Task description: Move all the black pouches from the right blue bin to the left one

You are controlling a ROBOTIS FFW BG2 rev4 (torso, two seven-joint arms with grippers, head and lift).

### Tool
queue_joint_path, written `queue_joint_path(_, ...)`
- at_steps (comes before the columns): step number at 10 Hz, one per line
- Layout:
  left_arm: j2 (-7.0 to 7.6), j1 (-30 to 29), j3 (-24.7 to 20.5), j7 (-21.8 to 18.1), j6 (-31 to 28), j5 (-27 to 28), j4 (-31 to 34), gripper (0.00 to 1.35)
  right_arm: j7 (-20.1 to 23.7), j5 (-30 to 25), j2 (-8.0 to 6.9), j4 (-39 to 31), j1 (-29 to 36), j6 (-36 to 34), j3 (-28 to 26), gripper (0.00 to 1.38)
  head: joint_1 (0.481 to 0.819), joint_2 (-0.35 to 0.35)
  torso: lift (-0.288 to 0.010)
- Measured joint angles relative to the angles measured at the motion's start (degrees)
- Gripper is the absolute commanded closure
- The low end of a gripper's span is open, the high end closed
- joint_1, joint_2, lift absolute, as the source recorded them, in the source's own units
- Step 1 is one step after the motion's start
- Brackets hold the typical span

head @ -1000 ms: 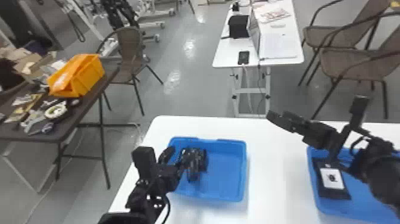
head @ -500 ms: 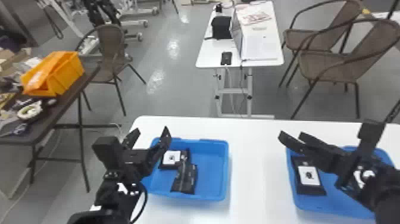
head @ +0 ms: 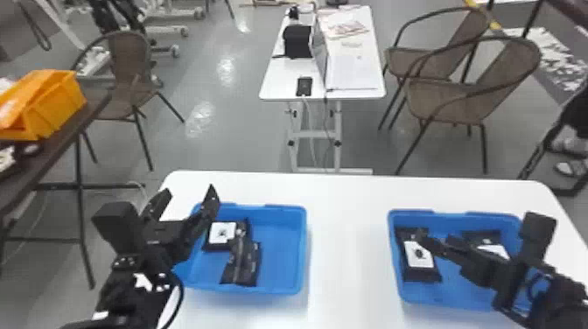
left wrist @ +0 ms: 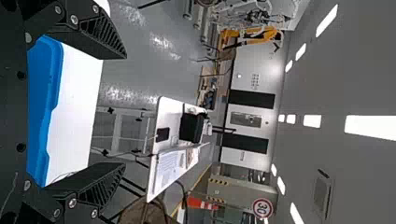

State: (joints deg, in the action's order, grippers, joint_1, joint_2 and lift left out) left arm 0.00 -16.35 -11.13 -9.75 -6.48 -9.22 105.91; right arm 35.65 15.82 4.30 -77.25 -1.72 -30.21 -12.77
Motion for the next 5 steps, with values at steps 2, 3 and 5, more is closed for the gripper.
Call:
queue_joint_path(2,0.00,-0.12,0.12,0.00,-0.16,-0.02,0.13,0.22,-1.08,-1.69,0.84,5.58,-4.33,-2.64,-1.71,0.19,0.695,0.065,0.010)
queue_joint_path(3,0.00,-0.17,0.15,0.00,-0.24,-0.02,0.18,0.22,-1.26,-1.47,1.71,9.64,-7.13,-3.68,-2.01,0.19,0.695,0.054,0.010)
queue_joint_path(5,0.00,-0.15,0.41,0.00,-0.28,-0.01,0.20,0.22,-1.29,-1.03,3.53,19.06,-13.00,-4.59,-1.72,0.19,0.695,0.040,0.010)
